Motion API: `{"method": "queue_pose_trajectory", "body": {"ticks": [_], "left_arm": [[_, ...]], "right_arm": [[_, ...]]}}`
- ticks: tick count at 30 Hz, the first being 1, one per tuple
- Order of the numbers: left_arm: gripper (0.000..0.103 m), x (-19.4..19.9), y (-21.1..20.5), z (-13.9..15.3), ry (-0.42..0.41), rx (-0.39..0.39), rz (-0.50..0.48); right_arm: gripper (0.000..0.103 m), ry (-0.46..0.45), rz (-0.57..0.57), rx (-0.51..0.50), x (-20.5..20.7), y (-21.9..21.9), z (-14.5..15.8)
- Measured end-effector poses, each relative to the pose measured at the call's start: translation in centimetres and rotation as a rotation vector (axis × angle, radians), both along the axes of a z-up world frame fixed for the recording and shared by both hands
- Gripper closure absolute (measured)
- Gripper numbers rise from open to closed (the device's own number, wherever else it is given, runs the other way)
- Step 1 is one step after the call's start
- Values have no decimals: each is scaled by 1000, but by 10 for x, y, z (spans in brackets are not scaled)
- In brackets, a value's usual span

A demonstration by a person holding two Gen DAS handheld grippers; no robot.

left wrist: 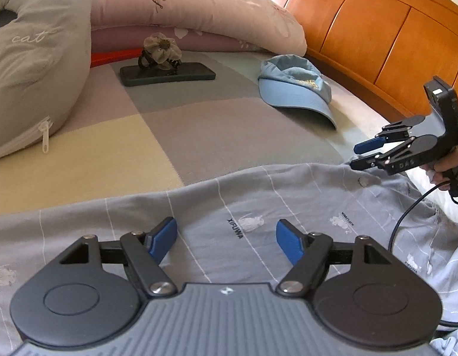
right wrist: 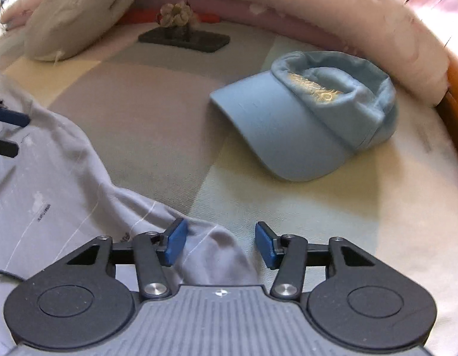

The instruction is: Fold clothes

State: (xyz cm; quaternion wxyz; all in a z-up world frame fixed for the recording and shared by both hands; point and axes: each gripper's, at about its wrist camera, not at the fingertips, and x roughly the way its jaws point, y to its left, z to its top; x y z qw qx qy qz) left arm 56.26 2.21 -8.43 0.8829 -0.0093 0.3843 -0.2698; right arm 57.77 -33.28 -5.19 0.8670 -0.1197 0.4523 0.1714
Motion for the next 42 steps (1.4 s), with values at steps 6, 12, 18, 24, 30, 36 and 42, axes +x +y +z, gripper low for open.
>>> {"method": "queue_pose_trajectory", "body": {"ticks": [6, 12, 18, 24, 30, 36, 42], "left_arm": [[26, -2, -4, 5, -11, 21, 17], [26, -13, 8, 16, -43, 50, 43], [26, -5, 17, 7, 0, 85, 103], [26, -10, 23, 4, -6, 65, 116], [27, 6, 28, 3, -23, 76, 179], [26, 0, 42, -1, 11, 35, 185], [26, -1, 33, 11, -19, 56, 133]], "right_arm": [[98, -58, -22, -27, -15, 11, 1], [85, -153, -242, -46, -23, 11, 15], [57, -116, -148, 138, -30, 49, 31], [49, 20, -197, 294, -15, 76, 10], [18, -56, -247, 285, -2, 102, -7], [10, -78, -221, 200, -24, 112, 20], [0, -16, -270, 108, -42, 119, -11]]}}
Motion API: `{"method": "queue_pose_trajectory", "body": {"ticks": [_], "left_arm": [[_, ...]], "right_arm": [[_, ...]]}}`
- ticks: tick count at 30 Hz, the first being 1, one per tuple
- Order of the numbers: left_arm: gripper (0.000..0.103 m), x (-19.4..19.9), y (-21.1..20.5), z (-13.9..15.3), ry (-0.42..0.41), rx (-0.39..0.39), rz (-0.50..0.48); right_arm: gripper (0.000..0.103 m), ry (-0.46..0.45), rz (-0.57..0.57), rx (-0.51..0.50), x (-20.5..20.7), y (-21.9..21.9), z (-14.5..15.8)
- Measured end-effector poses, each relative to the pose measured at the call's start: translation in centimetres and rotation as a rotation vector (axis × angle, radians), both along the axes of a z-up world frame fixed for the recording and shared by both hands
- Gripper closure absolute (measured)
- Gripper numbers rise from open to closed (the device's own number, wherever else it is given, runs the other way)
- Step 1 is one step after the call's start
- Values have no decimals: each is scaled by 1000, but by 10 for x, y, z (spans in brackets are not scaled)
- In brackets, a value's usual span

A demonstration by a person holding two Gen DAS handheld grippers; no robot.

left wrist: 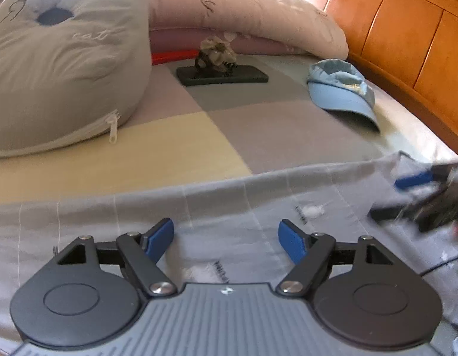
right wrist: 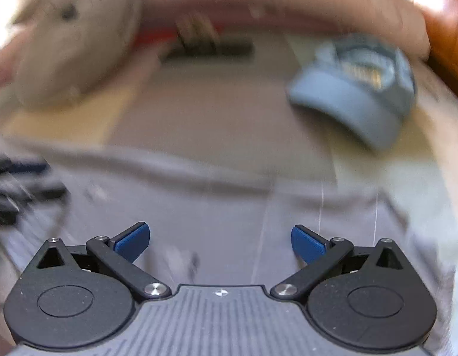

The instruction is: Fold clothes

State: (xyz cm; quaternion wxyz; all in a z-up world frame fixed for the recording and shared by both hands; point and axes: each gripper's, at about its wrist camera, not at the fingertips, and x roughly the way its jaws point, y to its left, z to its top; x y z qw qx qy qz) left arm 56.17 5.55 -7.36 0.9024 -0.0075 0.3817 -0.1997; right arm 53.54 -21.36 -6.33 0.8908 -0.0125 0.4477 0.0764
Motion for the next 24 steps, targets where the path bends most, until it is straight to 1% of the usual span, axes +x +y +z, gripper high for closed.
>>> {"method": "queue_pose_trajectory", "body": {"ticks": [2, 6, 9, 12, 16, 19, 22, 24], "left_arm": [[25, 6, -5, 9, -30, -37, -31], [25, 23, -30, 13, -51, -45, -89], [26, 27, -41, 6, -21, -38, -99], [26, 17, -41, -3, 17, -50, -112], [25, 4, -36, -8, 7, -46, -108], [25, 9, -35, 0, 12, -62, -97], [25, 19, -38, -3, 53, -68, -103], [25, 21, -38, -2, 62, -71, -100]], "right_arm": [[0, -22, -15, -12, -5, 2, -5], [0, -49, -49, 7, -8, 0, -8], [0, -55, -52, 4, -8, 1, -9], [0, -66, -56, 6, -11, 1, -9], [0, -96, -71, 3, -19, 3, -10], [0, -114, -79, -4, -22, 5, -11], [0, -114, -77, -2, -21, 4, -11], [0, -116, -75, -2, -21, 3, -12]]}}
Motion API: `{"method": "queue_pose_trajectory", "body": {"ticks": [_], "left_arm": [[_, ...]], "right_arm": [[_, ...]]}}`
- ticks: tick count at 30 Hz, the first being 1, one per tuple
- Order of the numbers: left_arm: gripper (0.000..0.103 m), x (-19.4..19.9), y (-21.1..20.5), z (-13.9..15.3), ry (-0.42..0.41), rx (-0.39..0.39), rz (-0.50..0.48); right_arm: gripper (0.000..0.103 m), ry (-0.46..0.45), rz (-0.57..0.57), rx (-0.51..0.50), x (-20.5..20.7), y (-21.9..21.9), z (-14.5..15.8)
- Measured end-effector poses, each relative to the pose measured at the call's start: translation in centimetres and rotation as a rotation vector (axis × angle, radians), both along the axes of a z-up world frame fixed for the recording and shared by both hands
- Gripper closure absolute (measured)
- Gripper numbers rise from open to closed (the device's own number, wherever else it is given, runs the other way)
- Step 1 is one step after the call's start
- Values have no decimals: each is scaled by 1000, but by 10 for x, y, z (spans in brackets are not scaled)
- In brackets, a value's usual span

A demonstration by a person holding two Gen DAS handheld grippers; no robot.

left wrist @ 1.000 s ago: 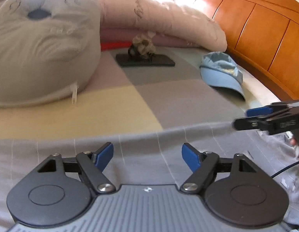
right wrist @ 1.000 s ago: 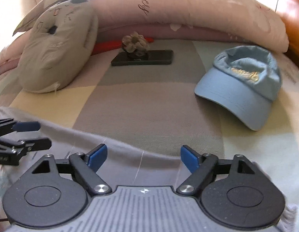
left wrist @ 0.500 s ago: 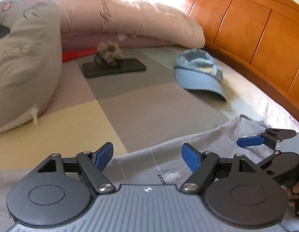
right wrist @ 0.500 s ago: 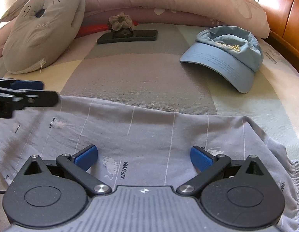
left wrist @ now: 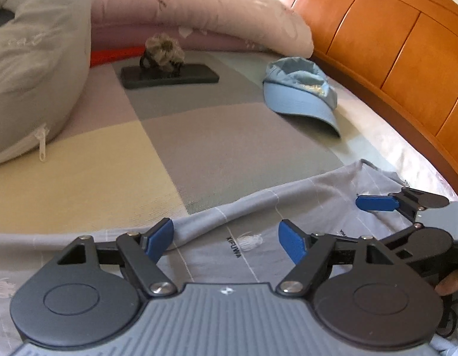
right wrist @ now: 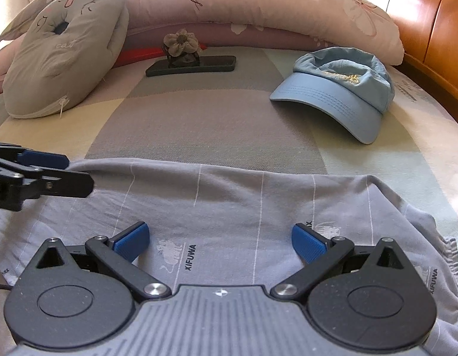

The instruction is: Fold clothes

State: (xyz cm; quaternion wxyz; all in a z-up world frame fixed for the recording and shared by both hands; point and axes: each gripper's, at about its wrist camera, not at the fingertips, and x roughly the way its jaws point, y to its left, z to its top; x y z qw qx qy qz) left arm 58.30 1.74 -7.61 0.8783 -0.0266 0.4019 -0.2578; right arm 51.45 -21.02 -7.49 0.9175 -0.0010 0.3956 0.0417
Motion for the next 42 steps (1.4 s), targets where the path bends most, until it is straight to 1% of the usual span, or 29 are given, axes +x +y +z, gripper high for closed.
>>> {"method": "queue_pose_trajectory", "body": {"ticks": [3, 5, 8, 11, 13, 15, 18, 21, 22, 23, 24, 25, 26, 27, 28, 31, 33, 36, 37, 39, 42], "left_arm": [[25, 1, 1, 3, 23, -13, 7], [25, 0, 0, 4, 29, -23, -14], [25, 1, -3, 3, 38, -12, -21], [23, 6, -6, -1, 42, -5, -23], [23, 12, -12, -5, 12, 34, -28], [23, 18, -15, -6, -7, 49, -34], [24, 22, -10, 2, -8, 42, -47], [24, 19, 4, 17, -75, 59, -58], [26, 20, 10, 21, -100, 85, -55], [33, 22, 15, 23, -111, 111, -47], [36, 26, 21, 23, -111, 142, -34], [42, 30, 26, 23, -109, 174, -21], [49, 32, 28, 21, -110, 207, -30], [52, 33, 29, 19, -112, 240, -41], [58, 34, 30, 18, -114, 273, -53], [61, 25, 23, 9, -122, 339, -162], [66, 18, 19, 6, -142, 369, -208], [65, 14, 19, 9, -160, 383, -249], [65, 13, 19, 12, -184, 393, -251], [65, 12, 20, 17, -204, 389, -273], [65, 15, 13, 13, -185, 416, -345]], "right_arm": [[0, -5, 2, 0, -1, 0, 0], [0, -11, 3, -1, -1, 0, -1], [0, -18, 4, 0, -2, 0, -2], [0, -22, 4, 0, -2, 0, -2], [0, -28, 3, 0, -3, 0, -3], [0, -32, 1, 0, -3, 0, -3], [0, -38, 3, 0, -4, 1, -3], [0, -46, 3, 1, -5, 1, -4], [0, -50, 3, 2, -5, 1, -4], [0, -54, 3, 3, -6, 1, -4], [0, -56, 3, 4, -6, 1, -4], [0, -57, 3, 5, -6, 1, -4], [0, -58, 3, 6, -6, 1, -4], [0, -59, 3, 6, -6, 1, -4], [0, -60, 4, 6, -6, 0, -5], [0, -61, 4, 8, -6, 0, -5], [0, -61, 5, 8, -6, 0, -5], [0, -62, 6, 9, -6, -1, -4], [0, -61, 5, 9, -6, -1, -4], [0, -60, 5, 9, -5, 0, -4], [0, -60, 5, 8, -5, 0, -4]]}}
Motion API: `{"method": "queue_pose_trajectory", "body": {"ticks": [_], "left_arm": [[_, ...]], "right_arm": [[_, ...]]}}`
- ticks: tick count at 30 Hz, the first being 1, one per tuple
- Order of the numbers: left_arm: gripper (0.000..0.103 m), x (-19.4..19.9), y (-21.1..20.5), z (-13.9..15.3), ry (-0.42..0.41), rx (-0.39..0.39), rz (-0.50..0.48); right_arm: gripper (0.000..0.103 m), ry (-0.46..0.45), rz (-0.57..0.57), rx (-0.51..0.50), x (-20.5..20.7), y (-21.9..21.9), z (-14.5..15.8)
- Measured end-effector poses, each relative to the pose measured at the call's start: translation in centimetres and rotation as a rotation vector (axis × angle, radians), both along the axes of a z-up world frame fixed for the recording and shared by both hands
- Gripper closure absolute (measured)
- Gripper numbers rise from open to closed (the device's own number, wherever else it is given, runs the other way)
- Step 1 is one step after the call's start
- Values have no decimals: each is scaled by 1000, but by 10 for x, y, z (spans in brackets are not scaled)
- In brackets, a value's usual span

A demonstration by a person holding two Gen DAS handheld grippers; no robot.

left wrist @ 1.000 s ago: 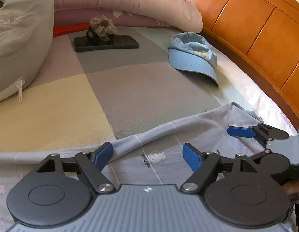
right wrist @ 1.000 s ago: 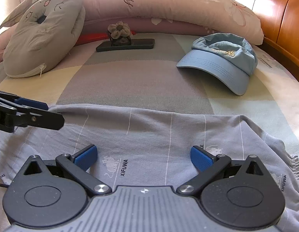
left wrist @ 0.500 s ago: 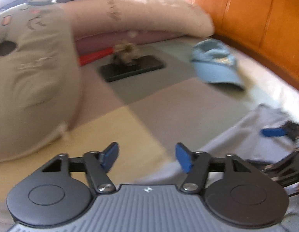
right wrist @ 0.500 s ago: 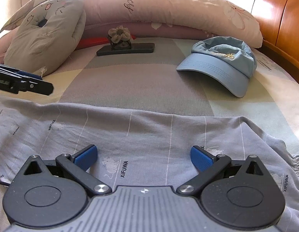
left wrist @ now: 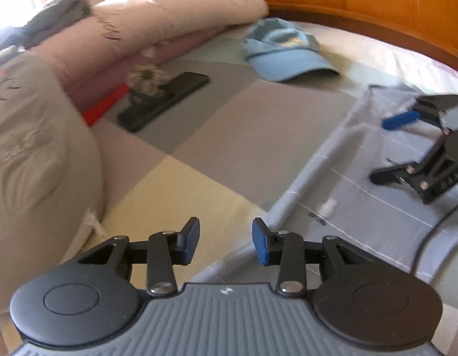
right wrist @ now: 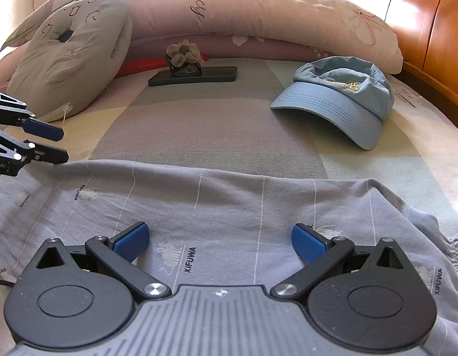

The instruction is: Fold clothes

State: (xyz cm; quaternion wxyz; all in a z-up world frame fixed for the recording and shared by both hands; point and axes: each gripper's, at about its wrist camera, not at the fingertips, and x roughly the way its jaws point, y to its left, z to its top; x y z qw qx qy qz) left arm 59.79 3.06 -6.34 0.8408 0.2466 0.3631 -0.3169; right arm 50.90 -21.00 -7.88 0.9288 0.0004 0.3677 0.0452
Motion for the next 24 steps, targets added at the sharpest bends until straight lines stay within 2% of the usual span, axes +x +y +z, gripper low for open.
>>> {"method": "queue_pose_trajectory", "body": {"ticks": [2, 5, 10, 15, 16, 19, 21, 22, 24], "left_arm": [[72, -1, -4, -1, 13, 18, -35], [72, -1, -4, 1, 24, 16, -61], [77, -4, -8, -2, 25, 59, -122], [77, -5, -7, 2, 33, 87, -174], [77, -4, -6, 1, 55, 90, -176], [79, 3, 0, -5, 117, 40, -133], [86, 5, 3, -3, 152, 9, -103], [97, 1, 2, -2, 145, 11, -107], [101, -7, -2, -1, 109, 30, -122]], "right_arm": [[0, 6, 3, 0, 0, 0, 1], [0, 38, 21, 8, 3, -2, 6], [0, 49, 14, 114, 1, -16, 23], [0, 37, 20, 104, -6, -15, 31], [0, 41, 20, 106, -6, -14, 30], [0, 51, 21, 113, -8, -12, 30], [0, 55, 20, 124, -8, -11, 30], [0, 56, 19, 129, -8, -11, 30], [0, 51, 21, 138, -8, -11, 32]]}}
